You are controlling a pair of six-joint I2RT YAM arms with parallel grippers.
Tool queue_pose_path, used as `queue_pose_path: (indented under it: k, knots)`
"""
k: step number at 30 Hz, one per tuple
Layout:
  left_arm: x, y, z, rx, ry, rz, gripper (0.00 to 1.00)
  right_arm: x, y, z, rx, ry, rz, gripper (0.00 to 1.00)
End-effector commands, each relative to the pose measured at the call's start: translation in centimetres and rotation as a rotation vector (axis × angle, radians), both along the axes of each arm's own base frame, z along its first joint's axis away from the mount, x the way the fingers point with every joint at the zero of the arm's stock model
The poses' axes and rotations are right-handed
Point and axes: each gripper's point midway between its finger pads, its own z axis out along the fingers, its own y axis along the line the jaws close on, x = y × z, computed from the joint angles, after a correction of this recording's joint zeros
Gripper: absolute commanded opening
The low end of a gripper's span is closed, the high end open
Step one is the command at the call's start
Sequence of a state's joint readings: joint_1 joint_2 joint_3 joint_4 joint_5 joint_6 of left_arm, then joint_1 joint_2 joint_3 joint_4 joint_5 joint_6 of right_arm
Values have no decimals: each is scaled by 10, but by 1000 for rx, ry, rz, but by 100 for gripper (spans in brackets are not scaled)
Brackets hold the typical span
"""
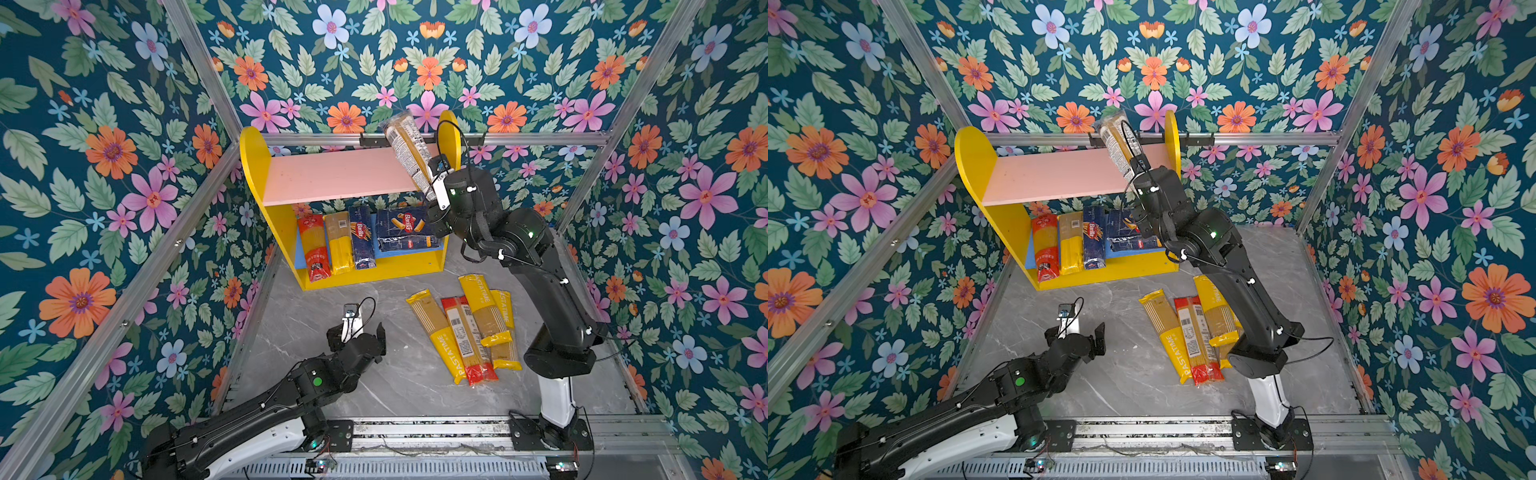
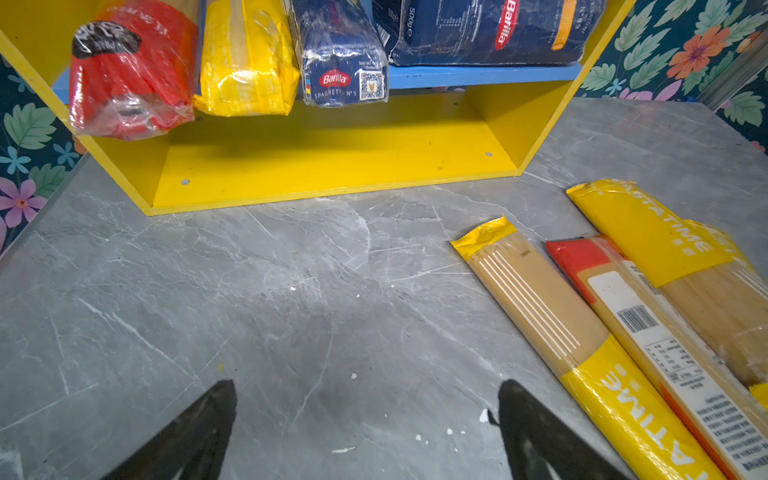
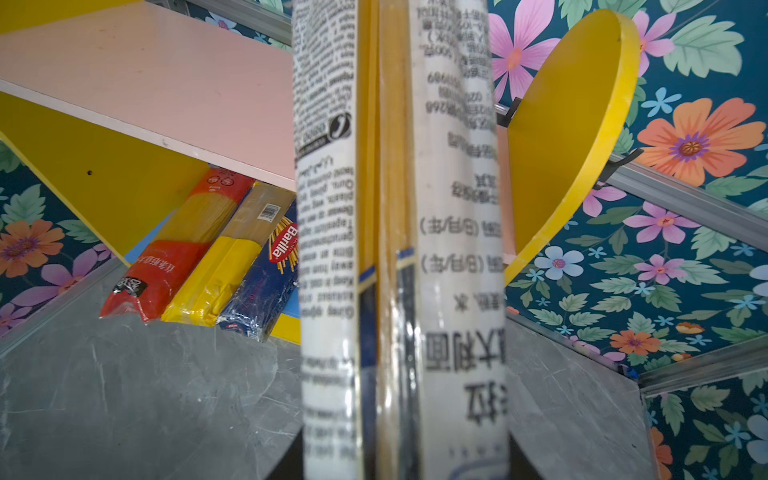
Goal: Place and organize the pasta boxes and bags onto the shelf
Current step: 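Carry the white-labelled bag upright with the right gripper up to the pink shelf, then lay the white-labelled bag on the pink top shelf with the right gripper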
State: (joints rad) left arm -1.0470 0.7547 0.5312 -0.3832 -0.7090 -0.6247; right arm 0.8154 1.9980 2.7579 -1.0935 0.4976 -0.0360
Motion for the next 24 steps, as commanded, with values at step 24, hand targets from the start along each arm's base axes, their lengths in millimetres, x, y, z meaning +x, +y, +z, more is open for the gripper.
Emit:
queue_pose_path:
  k: [24]
  knots:
    - [6, 9, 3, 87, -7, 65, 100, 98, -13, 18, 168, -172, -93, 42]
